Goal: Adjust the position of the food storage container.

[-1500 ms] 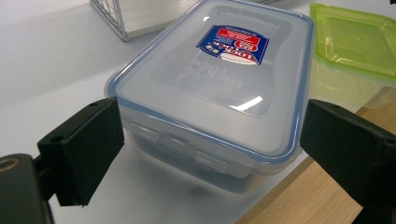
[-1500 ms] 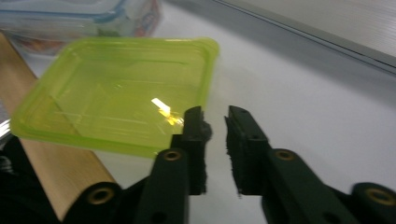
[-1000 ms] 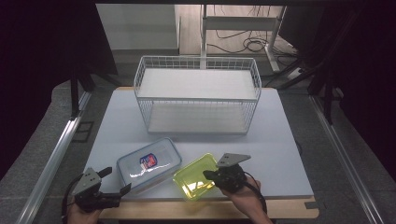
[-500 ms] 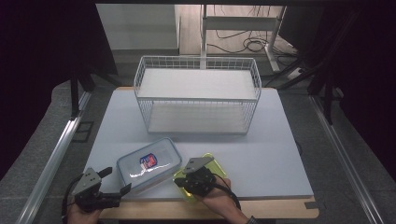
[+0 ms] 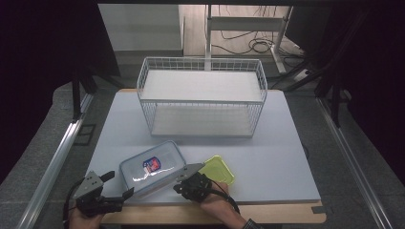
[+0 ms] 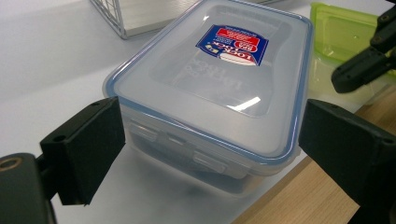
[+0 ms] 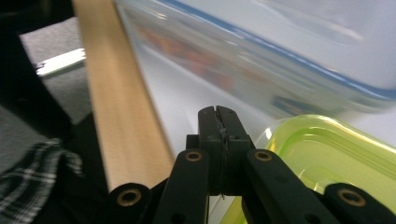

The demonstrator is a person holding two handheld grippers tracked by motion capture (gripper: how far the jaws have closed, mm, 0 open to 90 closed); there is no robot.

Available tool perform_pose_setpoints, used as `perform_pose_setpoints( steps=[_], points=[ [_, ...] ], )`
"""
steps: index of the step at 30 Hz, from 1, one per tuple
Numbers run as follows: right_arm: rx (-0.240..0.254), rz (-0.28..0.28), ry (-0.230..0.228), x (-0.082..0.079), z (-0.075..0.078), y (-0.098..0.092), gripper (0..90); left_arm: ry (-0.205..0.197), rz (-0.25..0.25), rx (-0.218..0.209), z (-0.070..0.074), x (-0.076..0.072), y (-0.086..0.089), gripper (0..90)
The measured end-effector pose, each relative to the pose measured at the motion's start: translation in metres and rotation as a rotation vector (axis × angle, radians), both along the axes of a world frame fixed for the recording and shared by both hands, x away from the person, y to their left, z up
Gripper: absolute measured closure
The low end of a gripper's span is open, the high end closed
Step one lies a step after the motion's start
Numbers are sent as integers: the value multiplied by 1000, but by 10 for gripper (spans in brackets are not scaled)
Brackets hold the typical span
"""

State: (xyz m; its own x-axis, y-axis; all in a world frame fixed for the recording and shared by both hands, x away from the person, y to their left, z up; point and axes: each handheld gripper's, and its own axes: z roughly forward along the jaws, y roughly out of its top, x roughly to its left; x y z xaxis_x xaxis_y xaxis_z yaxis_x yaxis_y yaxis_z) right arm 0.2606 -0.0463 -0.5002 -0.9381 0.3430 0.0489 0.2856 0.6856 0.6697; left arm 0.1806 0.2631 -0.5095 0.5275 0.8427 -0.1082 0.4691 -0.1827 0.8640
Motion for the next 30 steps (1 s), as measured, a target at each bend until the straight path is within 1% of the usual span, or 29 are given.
perform_pose_setpoints(
  steps=[5,12,15,17,19,24,30],
  points=[
    [5,-55,-16,16,0,-15,893,5,1,-2,-1,1,1,75],
    [12,-154,-12,36,1,-33,893,7,0,0,-1,1,0,75],
    [-9,-187,-31,43,2,-39,893,8,-2,1,-1,1,0,75],
    [-8,-209,-25,46,3,-44,893,8,-2,1,-1,1,0,75],
    [-17,-229,-40,48,4,-48,893,9,-1,2,-1,1,0,75],
    [-33,-265,-45,52,6,-60,892,12,-1,2,-1,1,0,75],
    [-48,-319,-43,56,8,-86,891,14,1,3,-2,1,-1,75]
  ],
)
